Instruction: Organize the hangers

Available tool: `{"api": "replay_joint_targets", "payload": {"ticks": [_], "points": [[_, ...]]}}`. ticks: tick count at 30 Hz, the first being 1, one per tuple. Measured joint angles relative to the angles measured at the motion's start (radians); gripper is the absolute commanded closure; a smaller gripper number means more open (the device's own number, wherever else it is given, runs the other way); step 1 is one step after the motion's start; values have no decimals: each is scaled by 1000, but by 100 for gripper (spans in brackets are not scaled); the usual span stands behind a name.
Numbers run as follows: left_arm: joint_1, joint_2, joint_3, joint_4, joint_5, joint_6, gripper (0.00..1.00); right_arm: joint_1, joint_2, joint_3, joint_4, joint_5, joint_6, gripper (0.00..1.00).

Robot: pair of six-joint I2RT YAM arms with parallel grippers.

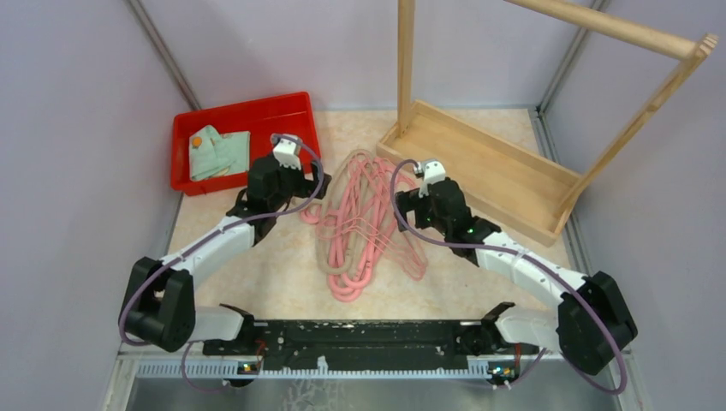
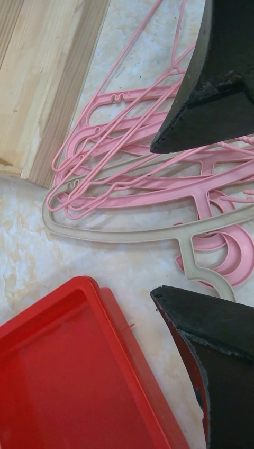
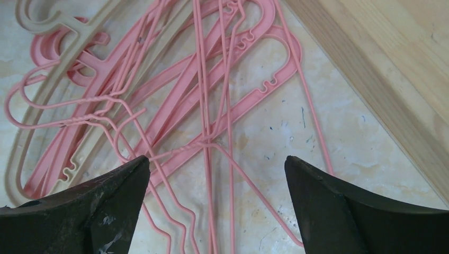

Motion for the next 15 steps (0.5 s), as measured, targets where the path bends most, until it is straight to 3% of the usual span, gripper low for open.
{"api": "replay_joint_targets", "payload": {"ticks": [4, 6, 8, 11, 15], "points": [[0, -14, -16, 3, -21, -16, 0, 0, -82, -27, 32, 0, -1, 1], [0, -14, -16, 3, -21, -21, 0, 0, -121, -40, 50, -5, -3, 7], [0, -14, -16, 3, -20, -23, 0, 1, -139, -48, 62, -11, -13, 21], [0, -14, -21, 16, -18, -29, 0, 1, -125, -48, 61, -10, -32, 56], [0, -14, -42, 35, -8, -43, 0, 2, -48, -43, 18, 20, -53, 59]]}}
